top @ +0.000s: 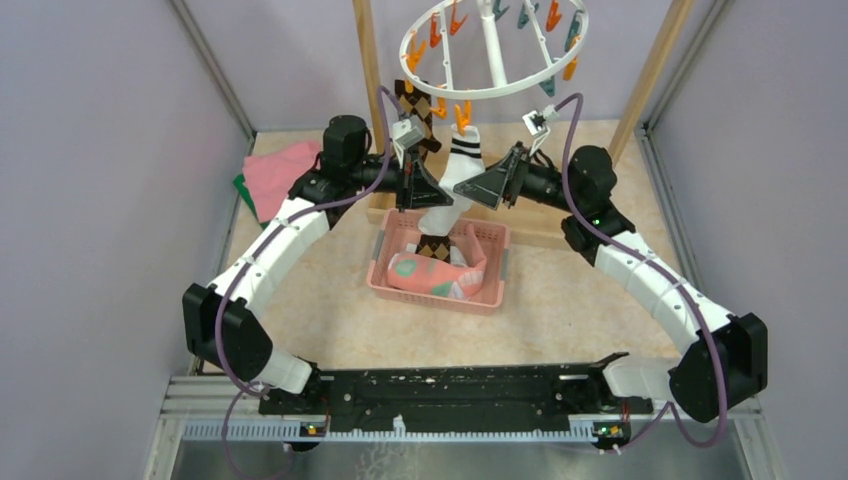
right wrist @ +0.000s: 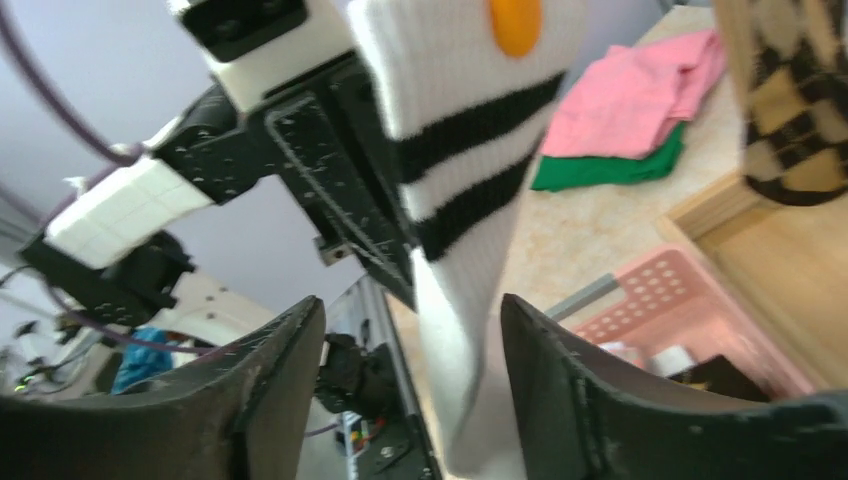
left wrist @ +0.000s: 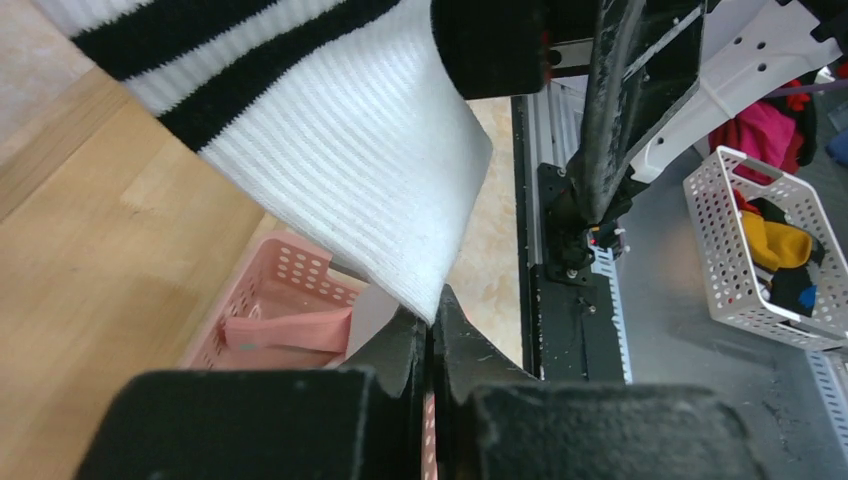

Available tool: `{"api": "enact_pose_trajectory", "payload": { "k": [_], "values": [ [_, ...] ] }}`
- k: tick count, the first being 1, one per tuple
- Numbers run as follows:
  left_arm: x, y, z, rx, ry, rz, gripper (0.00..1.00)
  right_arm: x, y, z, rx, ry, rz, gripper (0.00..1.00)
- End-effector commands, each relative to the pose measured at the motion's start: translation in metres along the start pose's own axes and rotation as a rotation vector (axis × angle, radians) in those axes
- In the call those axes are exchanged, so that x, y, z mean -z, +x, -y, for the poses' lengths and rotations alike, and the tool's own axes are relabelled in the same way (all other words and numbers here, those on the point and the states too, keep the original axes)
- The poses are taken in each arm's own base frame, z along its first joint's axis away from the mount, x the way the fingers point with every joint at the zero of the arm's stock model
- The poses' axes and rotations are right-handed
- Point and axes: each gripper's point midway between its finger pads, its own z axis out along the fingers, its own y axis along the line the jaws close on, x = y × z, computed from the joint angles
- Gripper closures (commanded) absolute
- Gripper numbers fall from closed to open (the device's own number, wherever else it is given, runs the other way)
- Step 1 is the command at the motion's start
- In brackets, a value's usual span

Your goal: Remove the socks clipped to the hanger

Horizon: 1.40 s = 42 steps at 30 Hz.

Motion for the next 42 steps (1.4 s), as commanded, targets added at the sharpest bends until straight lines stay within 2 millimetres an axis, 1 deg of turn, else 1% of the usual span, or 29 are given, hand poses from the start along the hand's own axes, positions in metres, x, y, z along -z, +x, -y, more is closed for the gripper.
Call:
{"api": "enact_pose_trajectory", "payload": {
  "k": [1,2,3,6,8,10,13,18,24,27,35,38,42],
  "values": [
    [0.005,-0.023,0.015,-0.109,0.011,0.04,1.0,0.0,-0.023,0.007,0.118,0.117,0.06,0.25],
    [0.005,-0.022,0.015,-0.106,0.007,0.039,1.0,0.001,-0.031,0.007,0.145,0.145,0.086,0.2],
    [0.005,-0.021,0.016,-0.1,0.006,0.037,1.0,0.001,-0.039,0.007,0.17,0.171,0.112,0.17],
    [0.0,-0.016,0.02,-0.091,0.011,0.027,1.0,-0.005,-0.058,0.004,0.221,0.213,0.16,0.09],
    [-0.004,-0.012,0.021,-0.088,0.013,0.019,1.0,-0.011,-0.067,0.007,0.271,0.268,0.185,0.07],
    [-0.007,-0.009,0.022,-0.083,0.013,0.011,1.0,-0.016,-0.078,0.011,0.32,0.332,0.223,0.06],
    [-0.008,-0.009,0.021,-0.082,0.0,0.01,1.0,-0.021,-0.089,0.012,0.38,0.4,0.277,0.05],
    [-0.008,-0.011,0.018,-0.081,-0.016,0.009,1.0,-0.025,-0.105,0.01,0.421,0.439,0.358,0.12],
    [-0.009,-0.009,0.015,-0.079,-0.022,0.008,1.0,-0.035,-0.123,0.012,0.471,0.463,0.366,0.21],
    [-0.009,-0.009,0.016,-0.077,-0.024,0.008,1.0,-0.035,-0.134,0.012,0.486,0.482,0.403,0.25],
    [-0.009,-0.004,0.013,-0.074,-0.037,-0.001,1.0,-0.037,-0.144,0.007,0.499,0.468,0.446,0.4],
    [-0.009,-0.001,0.011,-0.072,-0.049,-0.006,1.0,-0.038,-0.146,0.006,0.503,0.462,0.455,0.48],
    [-0.009,-0.001,0.01,-0.073,-0.055,-0.006,1.0,-0.041,-0.146,0.008,0.502,0.463,0.454,0.62]
  ]
}}
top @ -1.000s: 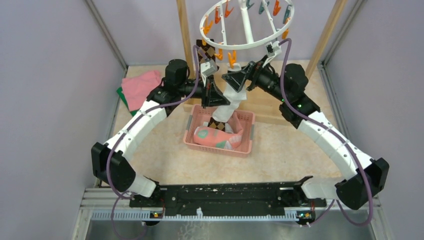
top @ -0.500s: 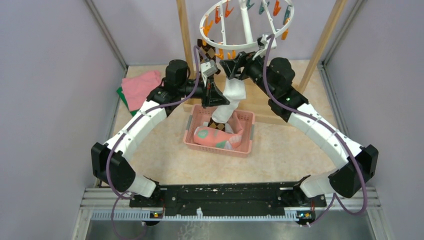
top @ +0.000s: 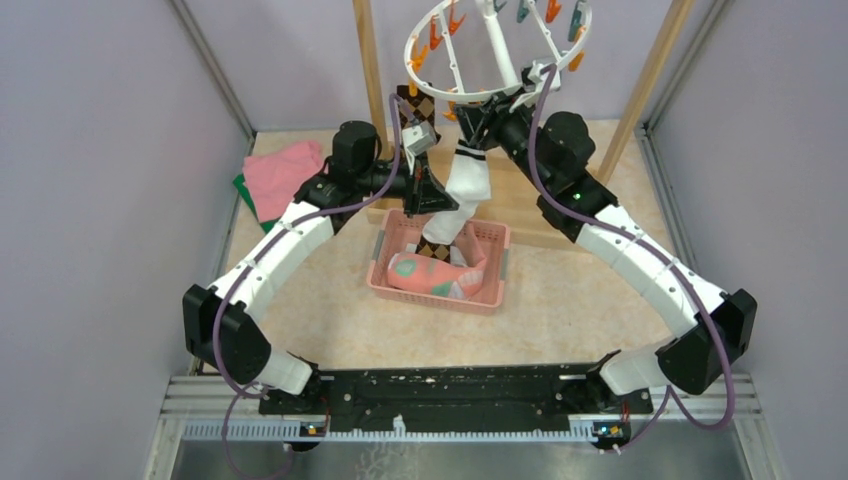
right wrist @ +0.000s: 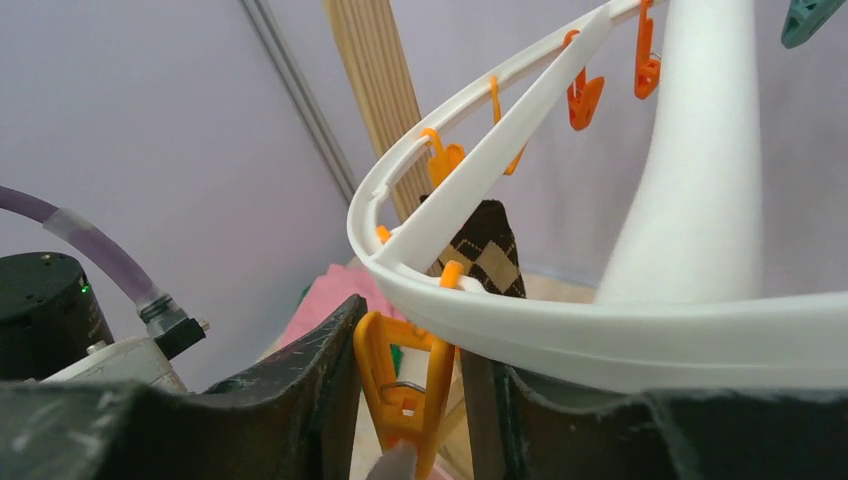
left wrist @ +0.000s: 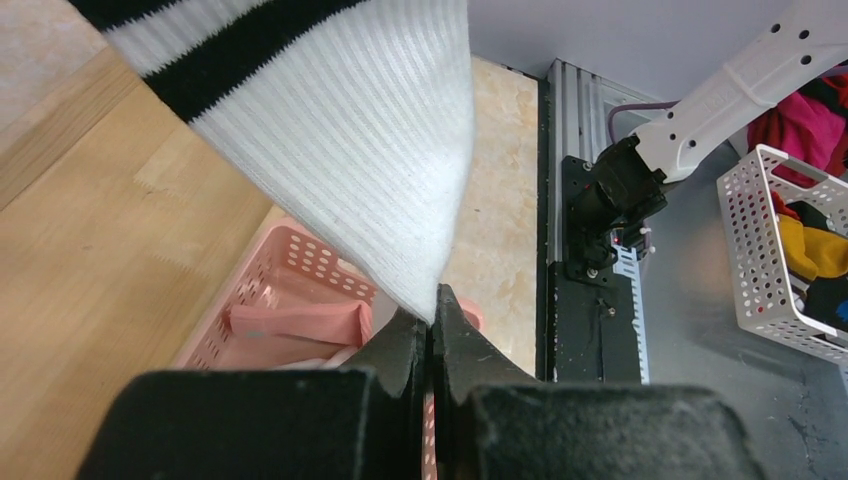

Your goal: Remove the socks clipped to the hanger

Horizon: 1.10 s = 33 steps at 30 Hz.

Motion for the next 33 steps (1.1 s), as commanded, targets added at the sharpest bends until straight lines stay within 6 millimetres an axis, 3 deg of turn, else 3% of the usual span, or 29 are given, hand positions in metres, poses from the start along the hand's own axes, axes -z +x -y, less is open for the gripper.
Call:
{"api": "enact_pose_trajectory", "payload": {
  "k": [1,6,10,22,25,26,27,30,31,33],
  "values": [
    [0.004,-0.012,0.009,-0.066,0.004,0.028,1.0,-0.006,-0.034,-0.009,0.003,-0.018,0.099,0.67],
    [0.006,-0.005,0.003,-0.066,-0.046,0.015,1.0,-0.005,-0.04,-0.011,0.006,-0.017,0.099,0.86],
    [0.006,0.028,-0.002,-0.038,-0.08,-0.037,1.0,-0.002,-0.046,-0.009,0.006,-0.01,0.091,0.92],
    [0.014,0.107,-0.03,-0.068,-0.197,-0.249,1.0,0.025,-0.046,0.031,-0.04,0.085,0.08,0.88],
    [0.022,0.125,-0.042,-0.132,-0.257,-0.294,0.95,0.032,-0.048,0.036,-0.023,0.102,0.072,0.85],
    [0.025,0.13,-0.045,-0.156,-0.274,-0.306,0.9,0.034,-0.05,0.038,-0.016,0.107,0.072,0.84],
    [0.027,0.133,-0.048,-0.173,-0.291,-0.314,0.78,0.037,-0.05,0.04,-0.01,0.114,0.068,0.83],
    [0.034,0.136,-0.054,-0.204,-0.331,-0.338,0.08,0.043,-0.054,0.046,0.0,0.135,0.065,0.76],
    [0.036,0.134,-0.054,-0.22,-0.337,-0.343,0.02,0.044,-0.056,0.048,0.005,0.145,0.065,0.72],
    [0.041,0.125,-0.051,-0.243,-0.342,-0.346,0.01,0.047,-0.057,0.055,0.01,0.17,0.061,0.63]
  ]
}}
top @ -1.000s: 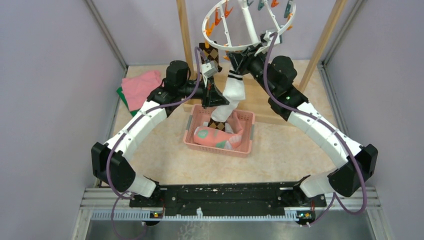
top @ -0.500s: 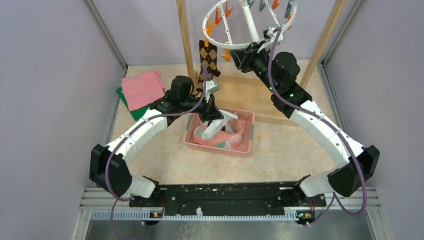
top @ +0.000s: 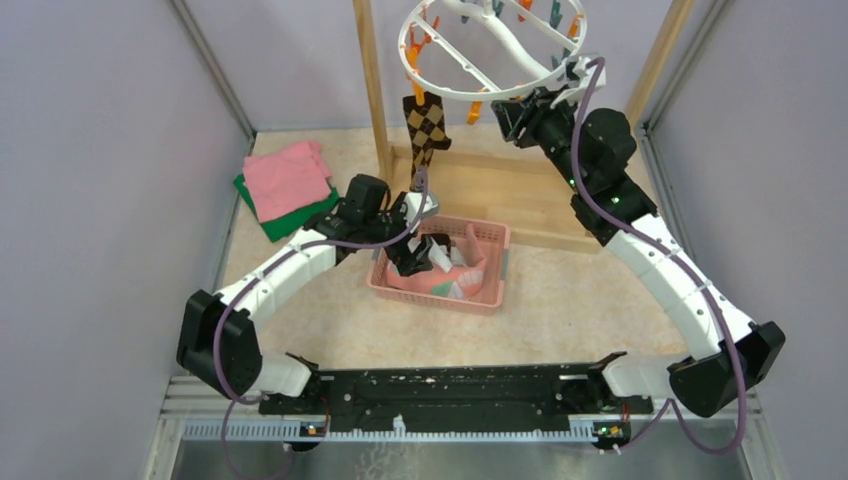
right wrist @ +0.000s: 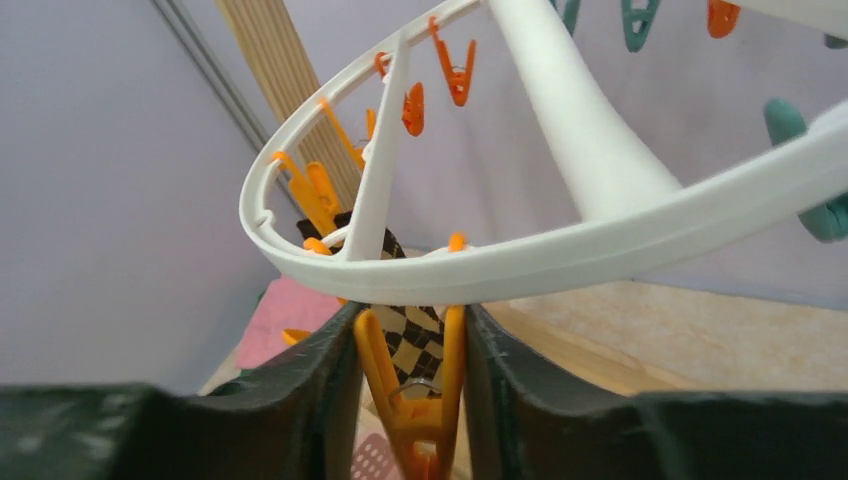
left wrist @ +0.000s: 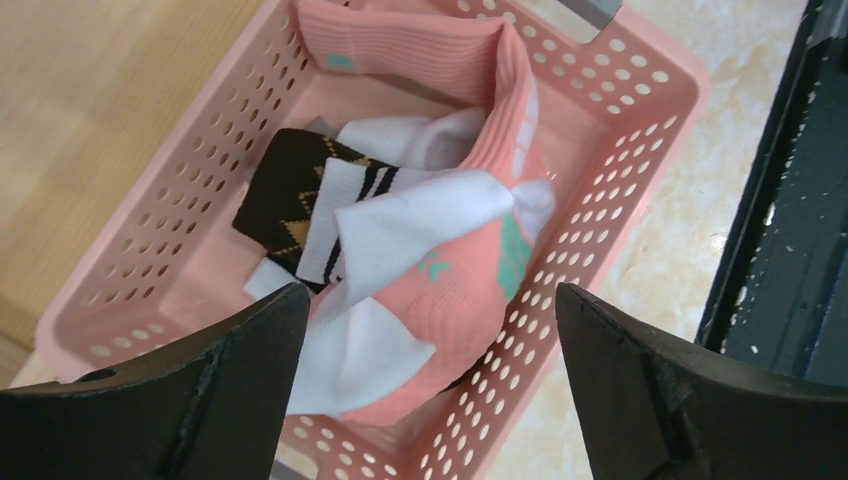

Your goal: Remove the socks clipped to the hanger

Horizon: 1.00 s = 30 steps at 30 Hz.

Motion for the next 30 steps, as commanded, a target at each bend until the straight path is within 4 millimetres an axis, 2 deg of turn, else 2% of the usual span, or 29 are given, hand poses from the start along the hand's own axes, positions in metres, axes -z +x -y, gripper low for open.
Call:
{"api": "enact_pose_trajectory", "payload": {
  "k": [1,2,3,7,11,13,18,23,26,30],
  "values": [
    [0.027,-0.032,-0.006,-0.142,-0.084,0.052,0.01,0.016,-0.032,0.016,0.019,0.072,0.068,0.57],
    [0.033,-0.038,-0.006,-0.137,-0.098,0.056,0.01,0.018,-0.033,0.019,0.022,0.087,0.067,0.48],
    [0.039,-0.042,-0.004,-0.132,-0.098,0.054,0.01,0.02,-0.033,0.024,0.029,0.104,0.064,0.44],
    [0.061,-0.051,0.003,-0.16,-0.108,0.043,0.01,0.03,-0.038,0.04,0.041,0.158,0.076,0.32],
    [0.079,-0.056,0.006,-0.144,-0.122,0.051,0.01,0.041,-0.018,0.045,0.062,0.152,0.04,0.14],
    [0.091,-0.067,0.002,-0.118,-0.132,0.081,0.01,0.049,-0.004,0.048,0.054,0.152,0.016,0.02],
    [0.128,-0.1,-0.028,-0.016,-0.188,0.185,0.01,0.075,0.044,0.045,0.003,0.155,-0.02,0.01],
    [0.149,-0.114,-0.058,0.009,-0.317,0.245,0.01,0.091,0.099,0.034,0.01,0.226,-0.054,0.01],
    [0.154,-0.116,-0.065,0.029,-0.351,0.269,0.01,0.077,0.129,0.009,0.048,0.214,-0.086,0.01],
    [0.152,-0.112,-0.065,0.078,-0.329,0.277,0.01,0.032,0.146,-0.025,0.06,0.157,-0.087,0.01]
  ]
}}
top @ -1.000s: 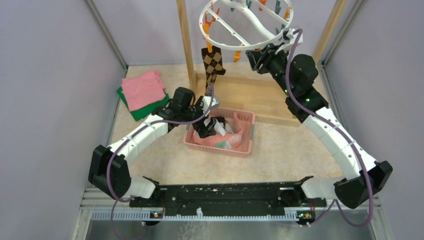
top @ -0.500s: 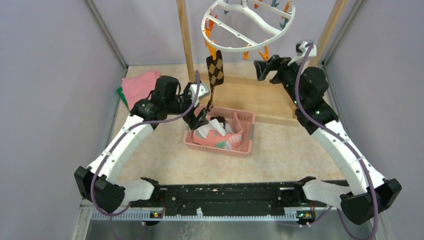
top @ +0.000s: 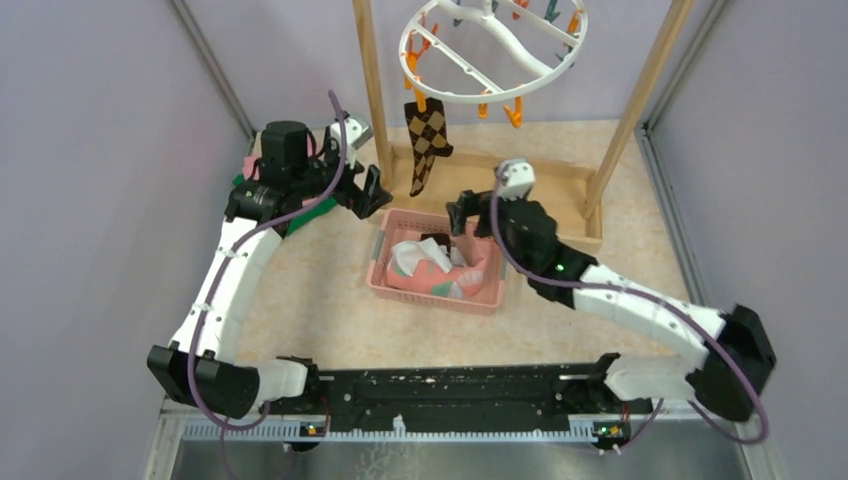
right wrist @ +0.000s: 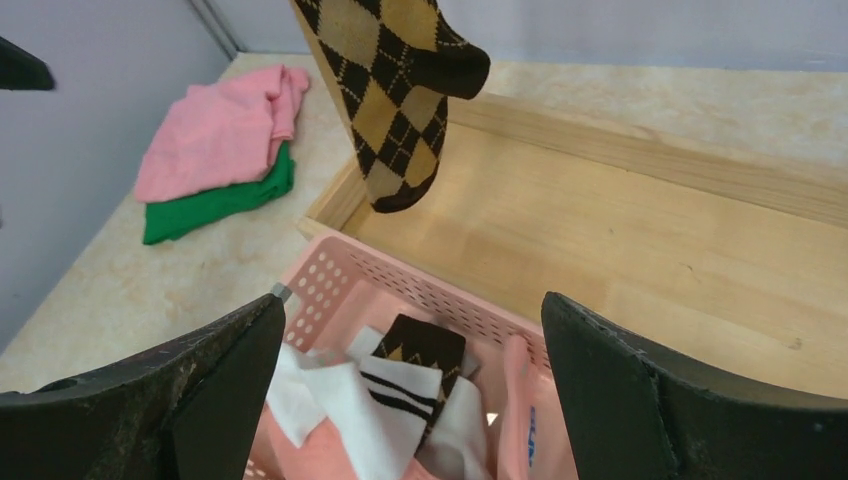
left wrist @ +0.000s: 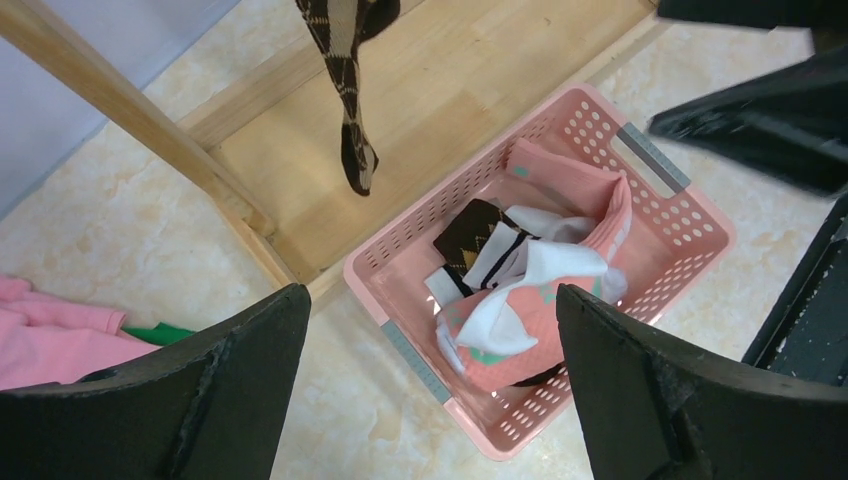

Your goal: Remove the socks clipped to the hanger

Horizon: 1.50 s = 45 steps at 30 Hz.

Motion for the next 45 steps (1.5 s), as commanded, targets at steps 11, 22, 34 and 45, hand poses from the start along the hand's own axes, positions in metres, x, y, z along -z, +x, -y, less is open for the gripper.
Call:
{"api": "enact_pose_trajectory", "payload": {
  "k": [11,22,34,45],
  "values": [
    [0.015,-0.01,-0.01,0.05,-0.036,0.055,0.01,-0.143,-0.049,-0.101,0.089,0.012,0.294,0.01],
    [0.039,-0.029,-0.02,0.052,-0.066,0.095,0.01,-0.198,-0.07,-0.073,-0.017,0.104,0.329,0.18],
    [0.031,-0.022,-0.015,0.058,-0.013,0.109,0.01,-0.135,-0.096,-0.056,-0.053,0.018,0.345,1.0],
    [0.031,-0.025,-0.011,0.043,0.013,0.119,0.01,-0.058,-0.109,-0.016,-0.17,-0.055,0.261,1.0]
  ]
}}
